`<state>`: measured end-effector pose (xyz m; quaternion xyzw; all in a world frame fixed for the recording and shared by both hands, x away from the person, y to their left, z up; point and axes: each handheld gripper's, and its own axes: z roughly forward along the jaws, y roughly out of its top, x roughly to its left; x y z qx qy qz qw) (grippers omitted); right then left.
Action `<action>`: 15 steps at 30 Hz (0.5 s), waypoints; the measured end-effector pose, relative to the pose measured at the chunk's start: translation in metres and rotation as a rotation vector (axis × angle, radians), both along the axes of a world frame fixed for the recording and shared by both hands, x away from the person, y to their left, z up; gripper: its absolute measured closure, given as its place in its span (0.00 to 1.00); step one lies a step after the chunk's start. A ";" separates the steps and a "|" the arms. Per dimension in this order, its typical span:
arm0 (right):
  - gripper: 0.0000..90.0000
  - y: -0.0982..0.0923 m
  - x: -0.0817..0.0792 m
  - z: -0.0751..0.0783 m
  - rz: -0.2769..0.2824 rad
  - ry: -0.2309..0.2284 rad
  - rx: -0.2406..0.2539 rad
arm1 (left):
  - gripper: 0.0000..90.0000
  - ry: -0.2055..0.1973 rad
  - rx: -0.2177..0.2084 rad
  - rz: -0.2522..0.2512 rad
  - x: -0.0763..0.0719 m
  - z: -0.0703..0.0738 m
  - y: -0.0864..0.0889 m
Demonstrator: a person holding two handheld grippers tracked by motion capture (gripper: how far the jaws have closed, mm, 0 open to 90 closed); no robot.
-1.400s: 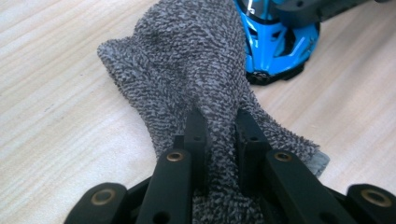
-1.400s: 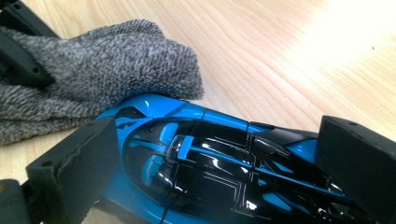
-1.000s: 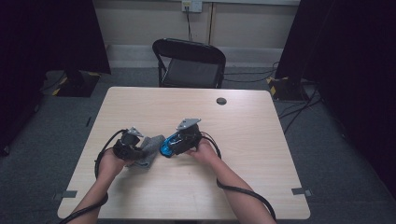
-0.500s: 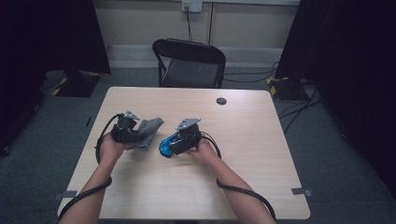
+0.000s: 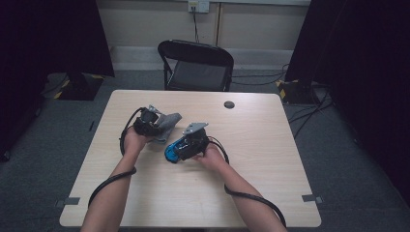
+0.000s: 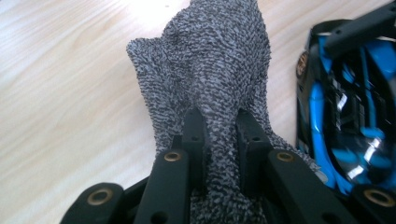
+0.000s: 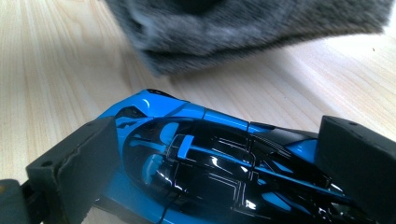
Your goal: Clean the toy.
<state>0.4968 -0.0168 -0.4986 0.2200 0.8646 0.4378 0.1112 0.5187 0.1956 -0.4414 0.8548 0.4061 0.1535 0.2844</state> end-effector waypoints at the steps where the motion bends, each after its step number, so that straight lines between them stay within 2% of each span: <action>1: 0.00 0.000 0.000 0.000 0.000 -0.001 0.003 | 0.85 -0.012 0.001 0.002 0.004 -0.003 -0.004; 3: 0.00 0.000 0.000 0.000 -0.004 -0.004 0.000 | 0.85 -0.001 -0.006 -0.007 0.009 -0.007 -0.010; 8: 0.00 0.000 -0.001 -0.001 -0.005 -0.005 0.005 | 0.85 0.007 0.022 -0.067 0.017 -0.015 -0.031; 9: 0.00 0.000 -0.001 -0.001 -0.005 -0.004 0.003 | 0.85 0.009 0.036 -0.093 0.018 -0.017 -0.038; 12: 0.00 0.000 -0.001 -0.001 -0.005 -0.006 0.007 | 0.84 0.015 0.029 -0.110 0.019 -0.021 -0.047; 15: 0.00 0.000 -0.001 -0.001 -0.008 -0.005 0.011 | 0.82 0.012 0.050 -0.127 0.019 -0.025 -0.055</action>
